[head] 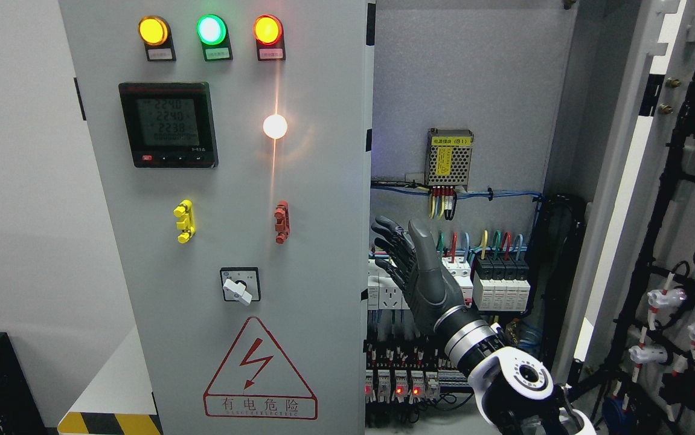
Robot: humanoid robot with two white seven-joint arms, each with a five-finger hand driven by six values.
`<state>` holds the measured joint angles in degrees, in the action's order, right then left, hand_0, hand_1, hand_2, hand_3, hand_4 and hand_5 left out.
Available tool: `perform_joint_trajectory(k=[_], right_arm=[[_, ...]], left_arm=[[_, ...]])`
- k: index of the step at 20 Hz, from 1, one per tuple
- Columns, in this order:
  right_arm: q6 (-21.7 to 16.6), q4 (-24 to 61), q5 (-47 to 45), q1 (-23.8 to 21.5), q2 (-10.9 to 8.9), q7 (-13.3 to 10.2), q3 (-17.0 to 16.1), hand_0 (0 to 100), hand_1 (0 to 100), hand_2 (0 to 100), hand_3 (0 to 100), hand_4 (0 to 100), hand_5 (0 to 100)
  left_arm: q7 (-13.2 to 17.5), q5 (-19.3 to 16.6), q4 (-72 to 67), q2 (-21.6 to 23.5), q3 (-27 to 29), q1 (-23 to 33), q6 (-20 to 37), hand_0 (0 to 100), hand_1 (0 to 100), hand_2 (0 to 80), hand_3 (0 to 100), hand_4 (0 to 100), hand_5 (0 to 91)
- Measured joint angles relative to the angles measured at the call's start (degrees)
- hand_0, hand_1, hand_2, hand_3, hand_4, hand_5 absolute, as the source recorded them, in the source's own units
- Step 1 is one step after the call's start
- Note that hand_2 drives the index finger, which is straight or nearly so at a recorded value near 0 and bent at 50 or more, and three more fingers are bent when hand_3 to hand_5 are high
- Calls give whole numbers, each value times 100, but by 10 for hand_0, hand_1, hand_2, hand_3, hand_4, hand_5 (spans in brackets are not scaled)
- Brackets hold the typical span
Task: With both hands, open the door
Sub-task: 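Move the right hand to the inner edge of the indicator-light door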
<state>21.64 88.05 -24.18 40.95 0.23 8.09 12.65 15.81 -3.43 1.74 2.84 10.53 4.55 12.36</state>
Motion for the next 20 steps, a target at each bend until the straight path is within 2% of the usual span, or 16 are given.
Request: perform_joint_trajectory(k=[11,20], right_arm=[[5,-245,-87,115,-14,785,-221,0,0,0,0,0,0],[14,-375,-175,138,-19,1002,-343,0,0,0,0,0,0]], left_arm=[[9,2,-101,-57,1,9,25,0,0,0,0,0,0],[13,2,-129,-183,3,31,0,0,0,0,0,0,0]])
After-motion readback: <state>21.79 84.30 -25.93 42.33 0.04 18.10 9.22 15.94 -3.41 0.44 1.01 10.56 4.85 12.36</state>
